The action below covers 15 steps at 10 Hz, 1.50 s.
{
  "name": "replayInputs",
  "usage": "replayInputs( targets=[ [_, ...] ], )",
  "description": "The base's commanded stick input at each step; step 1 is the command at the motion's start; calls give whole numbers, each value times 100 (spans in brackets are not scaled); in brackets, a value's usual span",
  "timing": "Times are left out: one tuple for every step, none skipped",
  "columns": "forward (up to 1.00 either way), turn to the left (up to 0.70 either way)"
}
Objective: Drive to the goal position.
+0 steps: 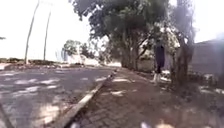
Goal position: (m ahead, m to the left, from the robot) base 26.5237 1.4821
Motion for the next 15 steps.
replayInputs(
  targets=[
    [70,-6],
    [70,-11],
    [70,-16],
    [70,-20],
    [70,-25],
    [70,-30],
    [70,-35],
    [70,-28],
    [70,-20],
    [70,-13],
    [70,-6],
    [70,0],
    [70,0],
    [70,0],
    [70,0]
  ],
)
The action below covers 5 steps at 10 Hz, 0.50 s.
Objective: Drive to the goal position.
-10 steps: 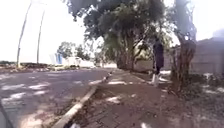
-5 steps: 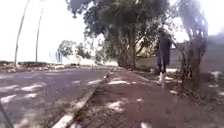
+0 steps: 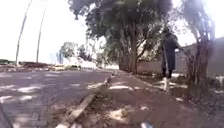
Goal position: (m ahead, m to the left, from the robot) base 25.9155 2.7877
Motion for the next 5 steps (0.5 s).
replayInputs(
  targets=[
    [70,0],
    [70,0],
    [70,0],
    [70,0],
    [70,0]
  ],
)
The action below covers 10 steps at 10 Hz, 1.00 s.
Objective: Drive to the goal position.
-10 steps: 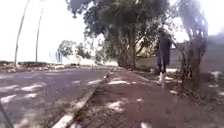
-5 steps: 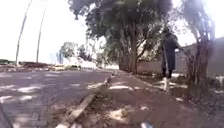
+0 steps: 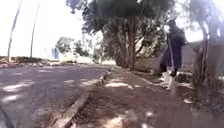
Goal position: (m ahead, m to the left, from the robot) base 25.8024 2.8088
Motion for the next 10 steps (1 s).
replayInputs(
  targets=[
    [70,-10],
    [70,-26],
    [70,-35],
    [70,-35],
    [70,-35],
    [70,-35],
    [70,-35],
    [70,-22],
    [70,-6],
    [70,-4]
  ],
)
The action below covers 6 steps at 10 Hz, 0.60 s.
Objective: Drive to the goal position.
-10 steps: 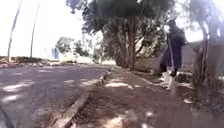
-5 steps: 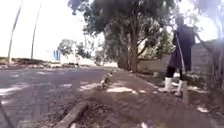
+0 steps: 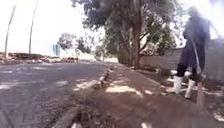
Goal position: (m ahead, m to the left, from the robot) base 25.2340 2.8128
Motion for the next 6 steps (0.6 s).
replayInputs(
  targets=[
    [70,-10],
    [70,-16],
    [70,-22],
    [70,-28],
    [70,-34],
    [70,-35]
  ],
)
